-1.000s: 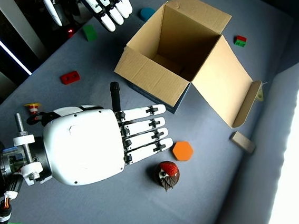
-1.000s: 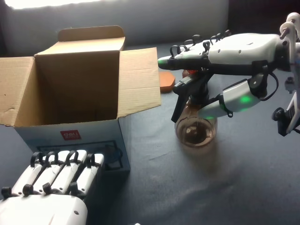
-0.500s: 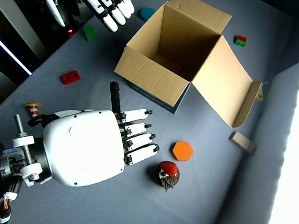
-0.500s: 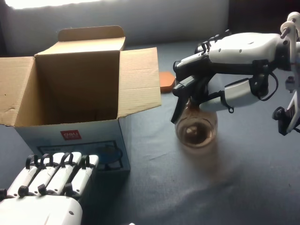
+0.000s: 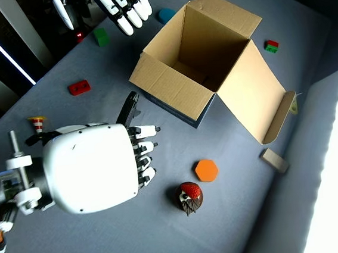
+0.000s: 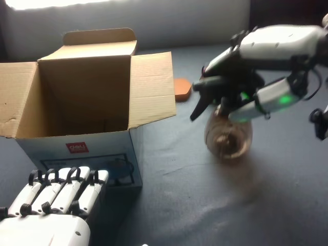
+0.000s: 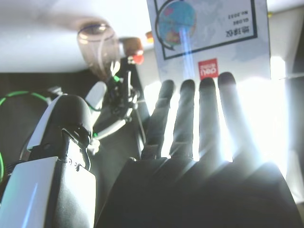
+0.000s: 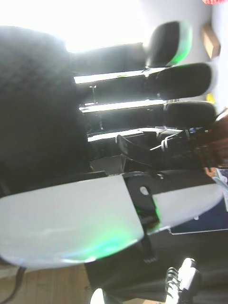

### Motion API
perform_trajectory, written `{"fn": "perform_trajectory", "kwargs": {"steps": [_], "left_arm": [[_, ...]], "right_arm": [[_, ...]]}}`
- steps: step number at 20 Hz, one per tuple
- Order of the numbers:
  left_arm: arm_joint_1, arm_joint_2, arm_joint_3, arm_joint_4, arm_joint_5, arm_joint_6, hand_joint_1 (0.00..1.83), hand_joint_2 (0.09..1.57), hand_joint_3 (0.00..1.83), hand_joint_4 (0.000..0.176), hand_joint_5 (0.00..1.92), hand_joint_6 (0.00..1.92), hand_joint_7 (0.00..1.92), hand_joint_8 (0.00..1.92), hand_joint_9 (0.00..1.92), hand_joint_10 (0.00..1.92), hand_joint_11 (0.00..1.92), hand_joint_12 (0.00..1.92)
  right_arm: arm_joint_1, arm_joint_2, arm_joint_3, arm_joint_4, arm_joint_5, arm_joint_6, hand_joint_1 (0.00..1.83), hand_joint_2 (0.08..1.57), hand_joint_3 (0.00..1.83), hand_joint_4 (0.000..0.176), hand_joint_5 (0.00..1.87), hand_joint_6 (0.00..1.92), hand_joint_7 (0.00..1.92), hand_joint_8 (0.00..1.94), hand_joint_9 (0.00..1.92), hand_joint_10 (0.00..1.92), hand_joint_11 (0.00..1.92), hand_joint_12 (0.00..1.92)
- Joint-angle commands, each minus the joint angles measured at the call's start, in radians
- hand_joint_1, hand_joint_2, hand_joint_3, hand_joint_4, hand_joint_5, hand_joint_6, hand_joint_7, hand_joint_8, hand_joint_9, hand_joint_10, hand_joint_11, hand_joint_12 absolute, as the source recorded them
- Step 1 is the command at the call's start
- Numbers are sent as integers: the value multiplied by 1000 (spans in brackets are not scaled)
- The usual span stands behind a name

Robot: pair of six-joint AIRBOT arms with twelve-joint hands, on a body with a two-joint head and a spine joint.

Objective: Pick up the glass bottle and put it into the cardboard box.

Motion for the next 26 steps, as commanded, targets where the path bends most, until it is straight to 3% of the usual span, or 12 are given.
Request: {"fn": "perform_trajectory", "kwargs": {"steps": [1,5,8,11,14,20,26], "left_arm": [[-2,-3,4,85,-68,-2,157,1229,2,0,125,3,107,3,84,6,0,433],[-2,-10,10,85,-68,-2,160,1234,2,0,116,1,106,1,80,2,0,398],[-1,-13,12,85,-68,-1,157,1238,3,0,116,1,104,0,78,1,0,391],[-1,-15,16,85,-68,-1,163,1237,2,0,116,1,105,0,80,1,0,374],[-4,-19,21,88,-68,-4,159,1237,0,0,115,0,99,2,73,3,0,301],[2,-25,30,89,-68,-23,163,1233,0,0,125,2,103,1,80,3,0,379],[9,-28,35,90,-68,-37,187,1224,0,0,124,1,106,2,80,3,0,384]], "right_arm": [[15,8,2,46,77,14,1229,1212,0,0,770,1244,1029,1098,1028,1272,847,1716],[44,46,3,45,185,37,1229,1213,0,0,771,1244,1029,1098,1026,1271,852,1723],[91,75,8,-3,253,127,1230,1214,0,0,769,1245,1030,1098,1030,1274,853,1722],[141,94,30,-24,322,134,1229,1215,0,0,765,1254,1030,1092,1031,1275,852,1720],[207,86,83,-45,374,134,1229,1216,0,0,764,1255,1030,1093,1031,1276,851,1720],[339,41,147,-132,446,182,1228,1218,0,0,762,1259,1028,1096,1030,1279,836,1723],[364,-10,164,-120,487,169,1226,1219,0,0,765,1260,1024,1096,1019,1283,838,1731]]}}
